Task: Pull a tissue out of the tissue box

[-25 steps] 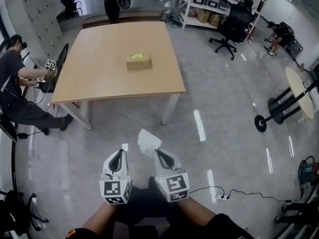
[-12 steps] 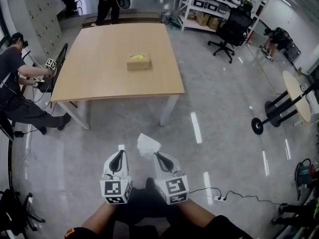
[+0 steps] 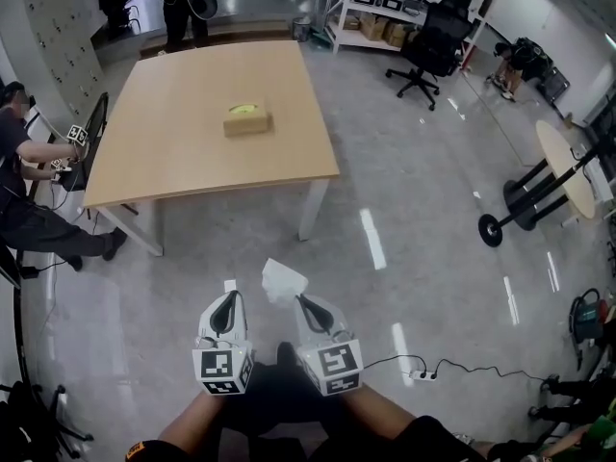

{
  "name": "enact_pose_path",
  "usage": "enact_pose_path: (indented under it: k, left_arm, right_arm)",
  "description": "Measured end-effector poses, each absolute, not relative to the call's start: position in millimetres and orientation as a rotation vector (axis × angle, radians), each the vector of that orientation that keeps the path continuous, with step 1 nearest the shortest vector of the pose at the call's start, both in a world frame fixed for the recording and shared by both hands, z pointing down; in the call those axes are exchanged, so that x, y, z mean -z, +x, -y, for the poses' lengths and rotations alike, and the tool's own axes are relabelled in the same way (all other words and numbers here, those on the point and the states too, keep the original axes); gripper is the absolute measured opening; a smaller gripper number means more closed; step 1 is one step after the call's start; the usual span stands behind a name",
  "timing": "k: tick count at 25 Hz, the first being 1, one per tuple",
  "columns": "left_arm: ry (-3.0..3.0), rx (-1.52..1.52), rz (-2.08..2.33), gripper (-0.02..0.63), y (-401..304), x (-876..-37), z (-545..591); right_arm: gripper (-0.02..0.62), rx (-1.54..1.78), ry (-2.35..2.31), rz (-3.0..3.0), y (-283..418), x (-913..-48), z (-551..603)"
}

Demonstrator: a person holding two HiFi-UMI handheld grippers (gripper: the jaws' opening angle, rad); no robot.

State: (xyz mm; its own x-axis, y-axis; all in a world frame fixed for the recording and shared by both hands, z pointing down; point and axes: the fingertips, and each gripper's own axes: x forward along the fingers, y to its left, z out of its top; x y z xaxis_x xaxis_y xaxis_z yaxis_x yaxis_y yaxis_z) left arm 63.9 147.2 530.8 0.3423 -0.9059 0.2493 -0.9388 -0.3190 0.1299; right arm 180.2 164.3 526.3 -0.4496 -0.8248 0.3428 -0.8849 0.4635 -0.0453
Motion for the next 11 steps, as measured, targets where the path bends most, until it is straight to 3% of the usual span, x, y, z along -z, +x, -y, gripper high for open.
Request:
enact_pose_path:
  k: [11]
  left_arm:
    - [2.369, -0.191, 1.646, 0.018, 86, -533, -140]
  right_arm:
    - [-0.006, -0.313, 1.481, 2.442, 201, -526, -159]
